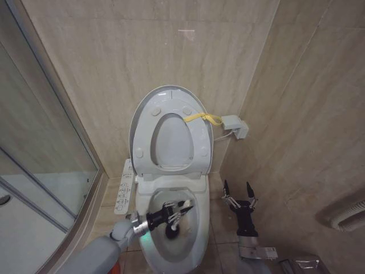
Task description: Open the toilet lid, clean the toilet bowl with a toilet brush, close the toilet lid, and flush.
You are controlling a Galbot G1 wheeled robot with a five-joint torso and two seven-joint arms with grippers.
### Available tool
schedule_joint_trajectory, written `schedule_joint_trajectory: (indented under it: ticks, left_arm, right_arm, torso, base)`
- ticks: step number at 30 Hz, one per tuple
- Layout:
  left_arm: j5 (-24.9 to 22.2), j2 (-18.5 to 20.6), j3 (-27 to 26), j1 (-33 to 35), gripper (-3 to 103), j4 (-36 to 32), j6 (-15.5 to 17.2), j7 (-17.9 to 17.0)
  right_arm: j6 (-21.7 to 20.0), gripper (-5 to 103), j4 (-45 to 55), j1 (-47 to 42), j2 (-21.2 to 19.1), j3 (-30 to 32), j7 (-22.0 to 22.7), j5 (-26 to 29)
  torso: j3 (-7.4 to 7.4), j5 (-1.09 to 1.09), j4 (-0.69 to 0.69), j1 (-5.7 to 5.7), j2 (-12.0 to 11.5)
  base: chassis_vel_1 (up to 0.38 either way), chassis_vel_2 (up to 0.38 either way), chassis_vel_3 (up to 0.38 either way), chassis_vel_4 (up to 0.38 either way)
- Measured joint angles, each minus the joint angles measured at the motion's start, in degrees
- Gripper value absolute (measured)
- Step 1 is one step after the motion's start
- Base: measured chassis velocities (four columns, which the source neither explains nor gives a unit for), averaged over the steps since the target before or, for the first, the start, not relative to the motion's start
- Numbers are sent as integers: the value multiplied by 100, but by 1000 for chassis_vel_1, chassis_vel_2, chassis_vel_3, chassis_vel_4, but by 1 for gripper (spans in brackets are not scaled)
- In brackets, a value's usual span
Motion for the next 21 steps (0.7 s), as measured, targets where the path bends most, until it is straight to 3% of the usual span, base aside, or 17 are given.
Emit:
schedule_joint_trajectory:
  ticks: [3, 8, 15, 19, 21]
  left_arm:
    - [-9, -176, 81, -16, 22, -41, -13, -40]
    - [-176, -296, 339, -233, 20, -976, 101, -233]
    - [26, -79, 348, -111, 20, -149, -125, 24]
    - [-3, -183, 355, -152, 20, -523, -88, -131]
    - [-35, -323, 400, -263, 20, -915, -45, -260]
  right_arm:
    - [2, 100, -28, 3, -19, 12, 0, -1]
    - [2, 100, -56, 30, -58, 80, 1, -1]
    - [9, 100, -62, 23, -7, 56, -7, -5]
    - [16, 100, -55, 11, -7, 56, -22, -15]
    - [16, 100, -29, -2, -1, 64, -24, -28]
  torso:
    - [2, -2, 5, 1, -2]
    - [1, -2, -9, 1, -1]
    - [1, -3, 5, 1, -1]
    - [2, -1, 6, 2, -2]
    - [0, -3, -8, 0, 0]
  base:
    - [0, 0, 0, 0]
    - [0, 0, 0, 0]
    - [0, 0, 0, 0]
    - [0, 0, 0, 0]
    - [0, 0, 0, 0]
